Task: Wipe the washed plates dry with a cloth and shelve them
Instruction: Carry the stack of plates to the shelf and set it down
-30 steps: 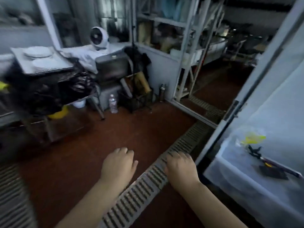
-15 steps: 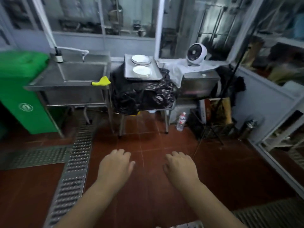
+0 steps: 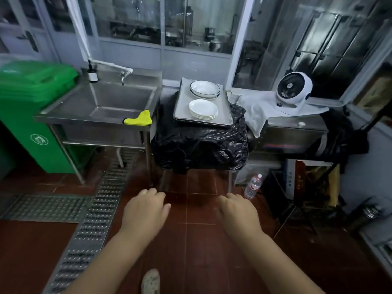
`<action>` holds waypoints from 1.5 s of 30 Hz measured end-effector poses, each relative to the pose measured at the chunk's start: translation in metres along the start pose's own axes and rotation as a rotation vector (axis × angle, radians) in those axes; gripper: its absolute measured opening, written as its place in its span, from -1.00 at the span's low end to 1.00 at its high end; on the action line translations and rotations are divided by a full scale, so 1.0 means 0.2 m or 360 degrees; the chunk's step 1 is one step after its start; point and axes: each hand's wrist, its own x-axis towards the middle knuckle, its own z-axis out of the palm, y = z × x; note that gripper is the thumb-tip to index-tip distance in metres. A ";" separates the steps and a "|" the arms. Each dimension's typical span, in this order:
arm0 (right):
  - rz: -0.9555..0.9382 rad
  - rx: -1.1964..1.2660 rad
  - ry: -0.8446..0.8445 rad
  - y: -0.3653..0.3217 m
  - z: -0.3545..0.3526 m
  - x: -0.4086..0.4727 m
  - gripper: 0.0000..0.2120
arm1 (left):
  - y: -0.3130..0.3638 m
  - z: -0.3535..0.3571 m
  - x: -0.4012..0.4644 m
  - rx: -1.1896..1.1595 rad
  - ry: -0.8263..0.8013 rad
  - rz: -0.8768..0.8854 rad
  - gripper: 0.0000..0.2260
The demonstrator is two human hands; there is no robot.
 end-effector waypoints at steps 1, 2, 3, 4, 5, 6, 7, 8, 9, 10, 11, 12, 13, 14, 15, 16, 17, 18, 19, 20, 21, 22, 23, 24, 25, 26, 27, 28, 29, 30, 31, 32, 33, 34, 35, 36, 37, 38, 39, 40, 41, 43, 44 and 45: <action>0.0013 0.0011 -0.0008 0.01 0.03 0.10 -0.61 | -0.02 0.04 0.10 -0.0010 0.0004 0.0001 -0.71; 0.0027 0.0024 -0.0015 0.03 0.07 0.20 -0.61 | -0.04 0.07 0.21 -0.0026 -0.0014 -0.0001 -0.72; 0.0041 0.0031 -0.0012 0.04 0.11 0.30 -0.61 | -0.07 0.11 0.32 -0.0043 -0.0023 0.0002 -0.73; 0.0055 0.0033 -0.0015 0.05 0.14 0.41 -0.63 | -0.10 0.15 0.44 -0.0049 -0.0029 0.0013 -0.75; 0.0091 0.0039 -0.0016 0.06 0.18 0.53 -0.65 | -0.13 0.17 0.56 -0.0050 -0.0021 0.0025 -0.76; 0.0114 0.0036 -0.0013 0.06 0.21 0.65 -0.66 | -0.16 0.18 0.68 -0.0047 -0.0004 0.0038 -0.77; 0.0136 0.0022 -0.0031 0.07 0.24 0.78 -0.68 | -0.19 0.18 0.81 -0.0046 0.0000 0.0055 -0.76; 0.0154 0.0021 -0.0041 0.07 0.25 0.90 -0.73 | -0.22 0.19 0.93 -0.0052 0.0016 0.0083 -0.75; 0.0179 0.0049 -0.0053 0.08 0.27 1.02 -0.83 | -0.25 0.20 1.06 -0.0067 0.0037 0.0114 -0.73; 0.0226 0.0093 -0.0037 0.08 0.28 1.14 -0.91 | -0.28 0.21 1.18 -0.0078 0.0047 0.0142 -0.72; 0.0272 0.0126 -0.0067 0.09 0.30 1.24 -0.85 | -0.31 0.21 1.30 -0.0071 0.0046 0.0158 -0.71; 0.0285 0.0150 -0.0075 0.10 0.31 1.34 -0.79 | -0.33 0.22 1.42 -0.0063 0.0045 0.0160 -0.71; 0.0305 0.0175 -0.0065 0.11 0.33 1.44 -0.76 | -0.35 0.23 1.53 -0.0063 0.0045 0.0158 -0.71; 0.0330 0.0192 -0.0067 0.13 0.34 1.52 -0.75 | -0.36 0.24 1.63 -0.0068 0.0014 0.0157 -0.71; 0.0360 0.0205 -0.0086 0.15 0.36 1.60 -0.74 | -0.37 0.25 1.72 -0.0083 -0.0022 0.0160 -0.72; 0.0383 0.0211 -0.0092 0.17 0.39 1.68 -0.74 | -0.37 0.27 1.81 -0.0081 -0.0029 0.0169 -0.72; 0.0398 0.0209 -0.0106 0.20 0.42 1.75 -0.75 | -0.38 0.30 1.89 -0.0068 -0.0038 0.0177 -0.73; 0.0412 0.0204 -0.0116 0.23 0.45 1.82 -0.75 | -0.38 0.33 1.97 -0.0064 -0.0069 0.0184 -0.75; 0.0434 0.0209 -0.0122 0.27 0.50 1.89 -0.76 | -0.38 0.36 2.05 -0.0049 -0.0140 0.0188 -0.77; 0.0458 0.0217 -0.0140 0.30 0.53 1.96 -0.76 | -0.38 0.40 2.13 -0.0023 -0.0195 0.0205 -0.79; 0.0478 0.0223 -0.0164 0.34 0.58 2.04 -0.77 | -0.38 0.46 2.21 0.0014 -0.0218 0.0210 -0.78; 0.0495 0.0235 -0.0187 0.38 0.62 2.11 -0.77 | -0.38 0.50 2.29 0.0043 -0.0261 0.0212 -0.76; 0.0505 0.0248 -0.0206 0.42 0.67 2.19 -0.78 | -0.37 0.54 2.36 0.0070 -0.0287 0.0208 -0.76; 0.0496 0.0252 -0.0217 0.47 0.73 2.27 -0.78 | -0.35 0.57 2.44 0.0080 -0.0315 0.0193 -0.77; 0.0486 0.0255 -0.0228 0.51 0.76 2.33 -0.77 | -0.33 0.59 2.50 0.0072 -0.0330 0.0171 -0.77; 0.0473 0.0267 -0.0246 0.55 0.80 2.41 -0.77 | -0.31 0.63 2.58 0.0075 -0.0319 0.0144 -0.75; 0.0454 0.0288 -0.0263 0.60 0.85 2.50 -0.76 | -0.28 0.69 2.67 0.0077 -0.0257 0.0162 -0.72; 0.0437 0.0307 -0.0278 0.65 0.90 2.59 -0.75 | -0.26 0.73 2.77 0.0078 -0.0222 0.0172 -0.70; 0.0427 0.0332 -0.0298 0.70 0.94 2.69 -0.73 | -0.23 0.77 2.87 0.0072 -0.0241 0.0150 -0.69; 0.0423 0.0365 -0.0320 0.75 0.98 2.78 -0.72 | -0.21 0.80 2.97 0.0041 -0.0272 0.0115 -0.69; 0.0421 0.0400 -0.0348 0.80 1.01 2.87 -0.70 | -0.20 0.84 3.07 0.0003 -0.0312 0.0072 -0.68; 0.0426 0.0427 -0.0380 0.85 1.05 2.96 -0.69 | -0.18 0.88 3.16 -0.0021 -0.0339 0.0024 -0.68; 0.0435 0.0440 -0.0418 0.90 1.09 3.03 -0.68 | -0.17 0.92 3.25 -0.0026 -0.0381 -0.0019 -0.67; 0.0440 0.0441 -0.0459 0.95 1.12 3.11 -0.67 | -0.16 0.96 3.34 -0.0014 -0.0417 -0.0062 -0.67; 0.0448 0.0441 -0.0490 0.99 1.16 3.18 -0.66 | -0.14 0.99 3.42 0.0018 -0.0459 -0.0096 -0.68; 0.0457 0.0445 -0.0511 1.03 1.20 3.24 -0.64 | -0.12 1.03 3.50 0.0057 -0.0487 -0.0122 -0.69; 0.0464 0.0460 -0.0530 1.07 1.24 3.29 -0.62 | -0.11 1.07 3.58 0.0095 -0.0513 -0.0148 -0.70; 0.0474 0.0489 -0.0551 1.11 1.28 3.34 -0.59 | -0.09 1.10 3.64 0.0124 -0.0539 -0.0183 -0.71; 0.0491 0.0536 -0.0580 1.14 1.32 3.39 -0.56 | -0.08 1.14 3.70 0.0129 -0.0563 -0.0233 -0.70; 0.0519 0.0598 -0.0609 1.17 1.36 3.43 -0.54 | -0.08 1.18 3.76 0.0103 -0.0580 -0.0290 -0.69; 0.0561 0.0665 -0.0641 1.19 1.40 3.47 -0.52 | -0.07 1.22 3.81 0.0044 -0.0603 -0.0357 -0.68; 0.0651 0.0777 -0.0706 1.22 1.46 3.53 -0.48 | -0.07 1.29 3.89 -0.0127 -0.0644 -0.0492 -0.67; 0.0686 0.0827 -0.0732 1.23 1.49 3.55 -0.47 | -0.06 1.32 3.93 -0.0201 -0.0645 -0.0545 -0.67; 0.0721 0.0879 -0.0743 1.24 1.52 3.57 -0.47 | -0.06 1.35 3.95 -0.0256 -0.0648 -0.0587 -0.66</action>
